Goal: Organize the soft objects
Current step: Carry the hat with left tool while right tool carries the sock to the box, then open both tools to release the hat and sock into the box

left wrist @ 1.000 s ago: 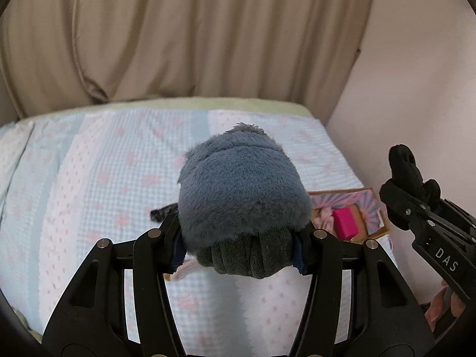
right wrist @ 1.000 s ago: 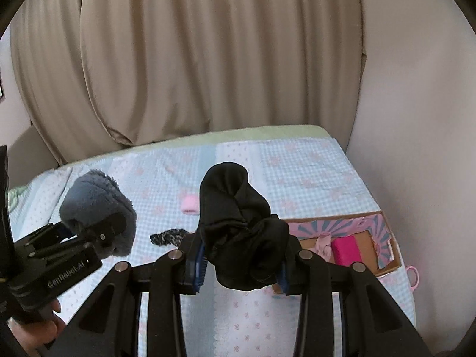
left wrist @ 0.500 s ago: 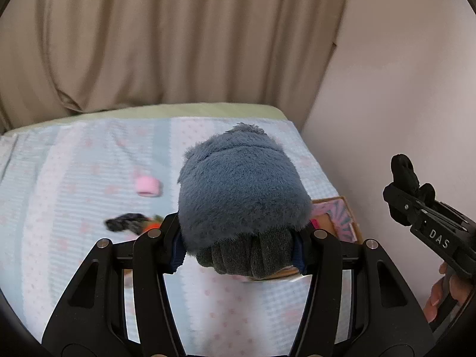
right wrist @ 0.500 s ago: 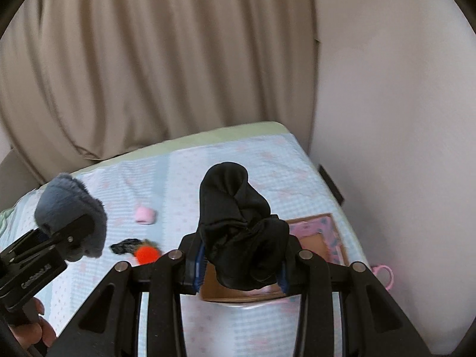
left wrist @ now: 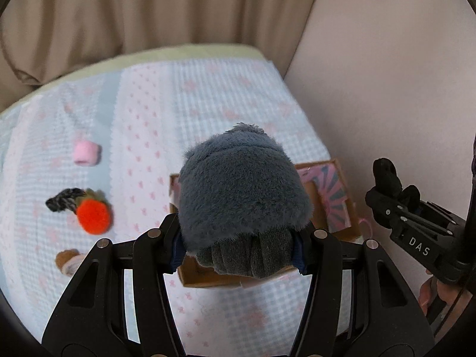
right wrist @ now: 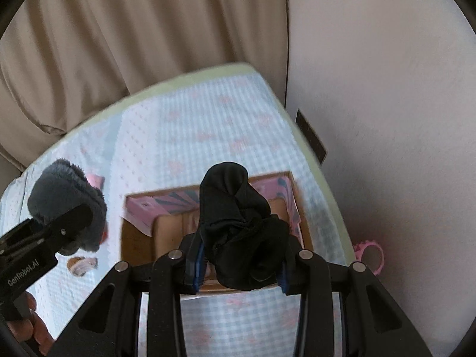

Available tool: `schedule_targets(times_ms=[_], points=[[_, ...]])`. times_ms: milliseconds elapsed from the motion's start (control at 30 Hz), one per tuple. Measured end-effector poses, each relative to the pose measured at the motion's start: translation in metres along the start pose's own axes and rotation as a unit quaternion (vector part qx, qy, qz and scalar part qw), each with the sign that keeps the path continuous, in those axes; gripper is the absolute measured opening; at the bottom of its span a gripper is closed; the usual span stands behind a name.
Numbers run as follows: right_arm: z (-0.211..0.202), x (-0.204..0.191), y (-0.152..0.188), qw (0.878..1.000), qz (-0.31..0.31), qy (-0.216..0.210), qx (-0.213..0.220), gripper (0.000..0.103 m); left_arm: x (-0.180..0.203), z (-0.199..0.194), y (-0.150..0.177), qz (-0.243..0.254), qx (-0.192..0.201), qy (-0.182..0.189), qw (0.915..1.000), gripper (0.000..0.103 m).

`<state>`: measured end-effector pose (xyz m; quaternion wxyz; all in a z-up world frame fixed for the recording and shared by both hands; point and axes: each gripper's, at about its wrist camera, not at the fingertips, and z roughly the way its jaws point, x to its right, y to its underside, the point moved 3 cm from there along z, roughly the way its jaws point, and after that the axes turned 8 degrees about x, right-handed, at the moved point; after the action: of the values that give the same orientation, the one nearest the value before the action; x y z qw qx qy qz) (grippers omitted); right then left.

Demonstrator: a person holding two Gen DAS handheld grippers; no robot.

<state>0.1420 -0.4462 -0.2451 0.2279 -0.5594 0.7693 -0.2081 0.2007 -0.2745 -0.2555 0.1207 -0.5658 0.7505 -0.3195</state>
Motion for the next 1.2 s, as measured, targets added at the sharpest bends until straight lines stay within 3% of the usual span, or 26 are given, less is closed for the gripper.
schedule_targets(times_ms=[267, 467, 600, 700, 733, 767, 800, 833, 1000, 1200], points=[[0.076, 0.022, 0.019, 0.997, -0.008, -0.004, -0.080, 0.034, -0.003, 0.088, 0.032, 0.000, -0.100, -0.013, 0.9949, 0.052], [0.113, 0.031, 0.026, 0.994, -0.018, -0.004, -0.111, 0.034, -0.012, 0.141, 0.058, 0.014, -0.149, -0.024, 0.9884, 0.052], [0.127, 0.032, 0.026, 0.992, -0.024, -0.010, -0.123, 0.034, -0.010, 0.152, 0.066, 0.020, -0.170, -0.033, 0.9848, 0.053], [0.135, 0.033, 0.025, 0.991, -0.017, -0.020, -0.133, 0.034, -0.005, 0.159, 0.070, 0.020, -0.176, -0.023, 0.9839, 0.074], [0.139, 0.034, 0.025, 0.990, -0.012, -0.024, -0.136, 0.043, -0.002, 0.158, 0.069, 0.022, -0.174, -0.016, 0.9843, 0.090], [0.141, 0.034, 0.025, 0.990, -0.009, -0.031, -0.138, 0.062, 0.000, 0.158, 0.069, 0.025, -0.175, -0.009, 0.9843, 0.103], [0.143, 0.033, 0.025, 0.990, -0.007, -0.039, -0.136, 0.075, 0.002, 0.158, 0.069, 0.030, -0.176, -0.008, 0.9839, 0.103], [0.142, 0.032, 0.024, 0.990, -0.005, -0.049, -0.132, 0.100, 0.005, 0.156, 0.070, 0.037, -0.177, -0.010, 0.9835, 0.103], [0.138, 0.029, 0.021, 0.991, -0.005, -0.067, -0.118, 0.103, 0.008, 0.147, 0.075, 0.074, -0.174, -0.027, 0.9816, 0.103], [0.129, 0.030, 0.020, 0.992, 0.009, -0.074, -0.105, 0.103, 0.007, 0.133, 0.074, 0.073, -0.163, -0.030, 0.9835, 0.103]])
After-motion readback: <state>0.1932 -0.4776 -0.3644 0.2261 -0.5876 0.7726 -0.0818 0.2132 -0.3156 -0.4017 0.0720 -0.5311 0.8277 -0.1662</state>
